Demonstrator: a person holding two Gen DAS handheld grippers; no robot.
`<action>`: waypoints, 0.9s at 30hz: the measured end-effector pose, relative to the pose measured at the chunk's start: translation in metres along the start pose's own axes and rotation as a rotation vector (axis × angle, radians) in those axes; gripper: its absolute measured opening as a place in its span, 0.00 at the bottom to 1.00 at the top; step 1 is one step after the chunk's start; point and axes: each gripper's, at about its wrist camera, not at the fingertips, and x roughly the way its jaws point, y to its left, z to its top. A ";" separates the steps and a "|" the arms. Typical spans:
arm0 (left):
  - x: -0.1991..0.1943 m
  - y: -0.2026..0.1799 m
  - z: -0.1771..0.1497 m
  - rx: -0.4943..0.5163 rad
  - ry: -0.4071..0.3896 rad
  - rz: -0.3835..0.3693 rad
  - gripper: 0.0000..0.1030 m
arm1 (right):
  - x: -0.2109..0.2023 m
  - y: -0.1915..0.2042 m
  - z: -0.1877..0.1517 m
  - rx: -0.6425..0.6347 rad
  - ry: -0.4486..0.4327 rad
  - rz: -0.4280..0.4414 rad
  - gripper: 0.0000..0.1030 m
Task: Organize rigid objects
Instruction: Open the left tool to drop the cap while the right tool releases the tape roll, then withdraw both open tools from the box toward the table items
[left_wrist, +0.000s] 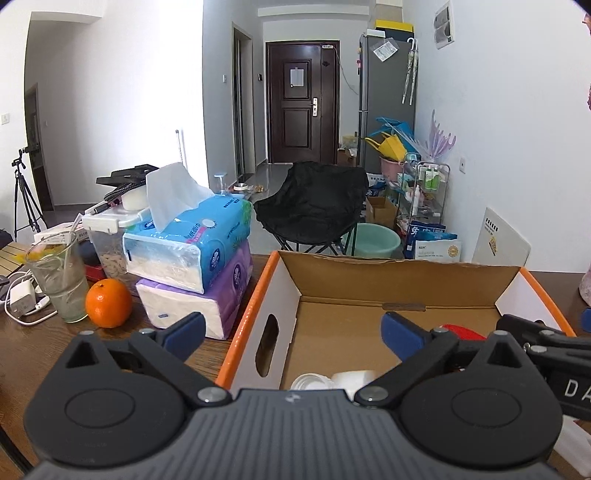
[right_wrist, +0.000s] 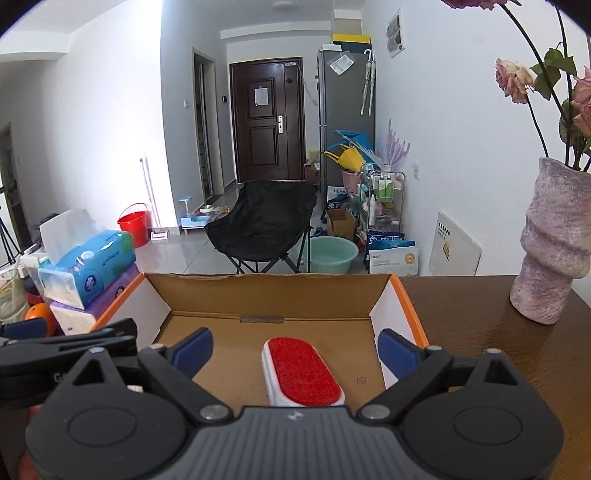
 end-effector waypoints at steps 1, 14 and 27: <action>0.000 0.000 0.000 0.000 0.001 0.003 1.00 | 0.000 0.000 0.000 -0.002 -0.002 -0.002 0.98; -0.003 0.001 0.001 -0.005 -0.004 0.007 1.00 | -0.004 0.001 -0.002 -0.009 -0.011 0.000 1.00; -0.016 0.009 -0.002 -0.023 -0.014 0.010 1.00 | -0.020 0.000 -0.006 -0.011 -0.032 -0.012 1.00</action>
